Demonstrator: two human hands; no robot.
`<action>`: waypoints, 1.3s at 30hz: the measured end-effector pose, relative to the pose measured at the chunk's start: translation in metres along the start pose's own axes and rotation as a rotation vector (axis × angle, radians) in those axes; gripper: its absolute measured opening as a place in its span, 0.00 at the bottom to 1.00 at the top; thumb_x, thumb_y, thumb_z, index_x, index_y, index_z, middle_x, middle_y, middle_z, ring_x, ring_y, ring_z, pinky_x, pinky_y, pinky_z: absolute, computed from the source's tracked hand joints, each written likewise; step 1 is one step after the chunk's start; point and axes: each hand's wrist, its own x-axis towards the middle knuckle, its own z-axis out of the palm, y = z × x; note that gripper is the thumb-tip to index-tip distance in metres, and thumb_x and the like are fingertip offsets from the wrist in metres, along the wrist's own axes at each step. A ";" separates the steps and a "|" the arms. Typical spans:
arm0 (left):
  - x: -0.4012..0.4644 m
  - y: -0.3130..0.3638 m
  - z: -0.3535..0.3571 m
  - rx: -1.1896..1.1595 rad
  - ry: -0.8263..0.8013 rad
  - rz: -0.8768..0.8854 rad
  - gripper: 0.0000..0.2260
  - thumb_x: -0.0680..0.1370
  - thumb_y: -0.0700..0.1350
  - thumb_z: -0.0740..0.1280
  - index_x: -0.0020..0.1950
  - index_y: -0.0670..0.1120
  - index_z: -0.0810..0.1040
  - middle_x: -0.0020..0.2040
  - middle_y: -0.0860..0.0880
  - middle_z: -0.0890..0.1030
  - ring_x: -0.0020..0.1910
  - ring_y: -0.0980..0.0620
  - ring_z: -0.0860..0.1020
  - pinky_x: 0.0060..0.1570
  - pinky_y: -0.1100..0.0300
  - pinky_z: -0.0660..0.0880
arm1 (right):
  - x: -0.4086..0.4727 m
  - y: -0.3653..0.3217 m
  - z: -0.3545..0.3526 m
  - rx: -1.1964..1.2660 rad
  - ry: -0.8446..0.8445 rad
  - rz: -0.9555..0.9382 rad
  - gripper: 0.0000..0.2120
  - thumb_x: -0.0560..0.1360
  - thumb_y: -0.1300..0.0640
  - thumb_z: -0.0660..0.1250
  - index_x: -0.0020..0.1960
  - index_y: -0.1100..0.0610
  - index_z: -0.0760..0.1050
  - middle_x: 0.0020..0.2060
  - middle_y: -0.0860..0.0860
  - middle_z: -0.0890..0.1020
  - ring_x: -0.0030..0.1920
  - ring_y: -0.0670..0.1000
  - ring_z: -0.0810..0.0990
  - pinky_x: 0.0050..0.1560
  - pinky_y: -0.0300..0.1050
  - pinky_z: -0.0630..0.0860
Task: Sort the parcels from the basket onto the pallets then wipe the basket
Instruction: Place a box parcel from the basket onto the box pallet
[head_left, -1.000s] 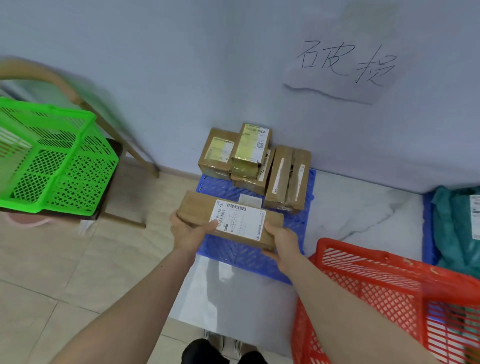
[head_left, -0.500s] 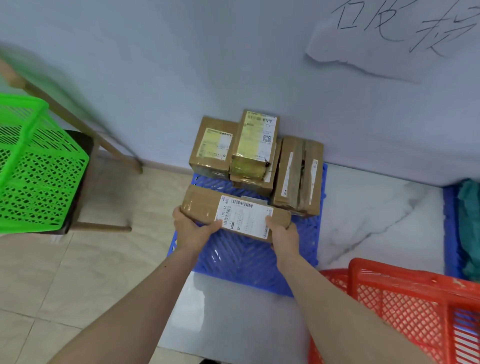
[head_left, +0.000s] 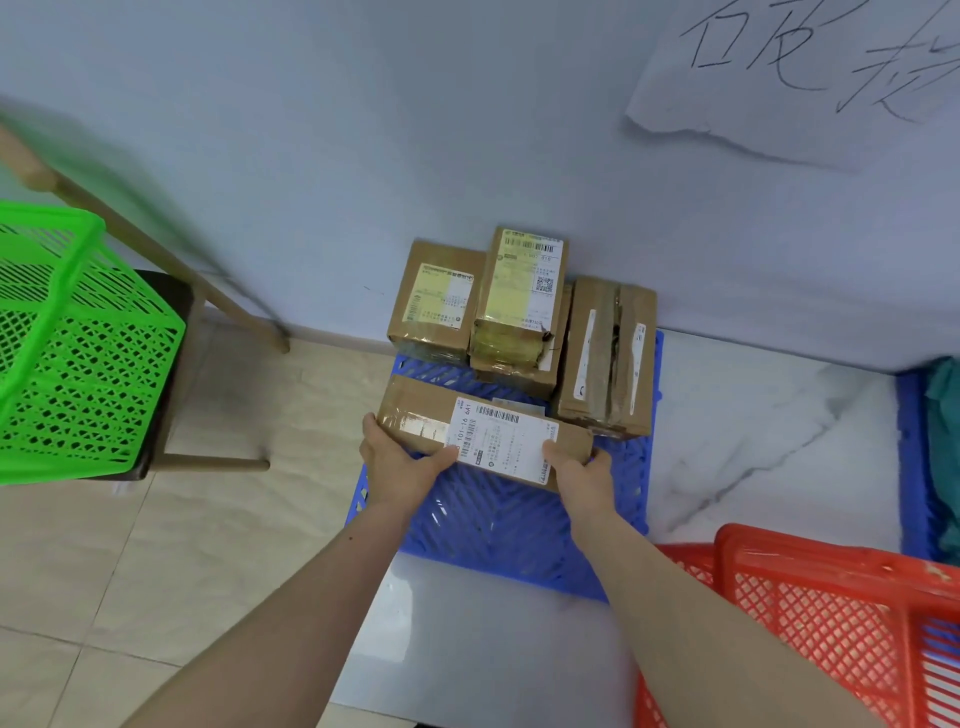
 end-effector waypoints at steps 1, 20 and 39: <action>-0.001 0.002 -0.001 0.002 -0.003 -0.015 0.56 0.51 0.58 0.79 0.73 0.47 0.57 0.67 0.45 0.70 0.64 0.44 0.73 0.62 0.42 0.74 | -0.001 0.000 0.000 0.004 0.002 0.000 0.37 0.74 0.51 0.73 0.76 0.57 0.57 0.64 0.54 0.78 0.60 0.54 0.79 0.65 0.54 0.74; -0.103 0.076 0.003 0.029 0.170 -0.009 0.34 0.74 0.49 0.73 0.73 0.36 0.61 0.70 0.37 0.65 0.67 0.37 0.69 0.66 0.44 0.69 | -0.119 -0.047 -0.043 -0.009 0.025 -0.158 0.37 0.69 0.40 0.68 0.74 0.51 0.63 0.69 0.49 0.72 0.68 0.52 0.70 0.66 0.51 0.69; -0.285 0.091 0.067 0.027 -0.092 0.263 0.07 0.76 0.47 0.69 0.51 0.45 0.78 0.58 0.45 0.74 0.49 0.48 0.79 0.53 0.45 0.79 | -0.195 -0.009 -0.191 0.118 0.116 -0.321 0.03 0.77 0.56 0.66 0.51 0.52 0.76 0.44 0.50 0.83 0.46 0.52 0.83 0.56 0.60 0.80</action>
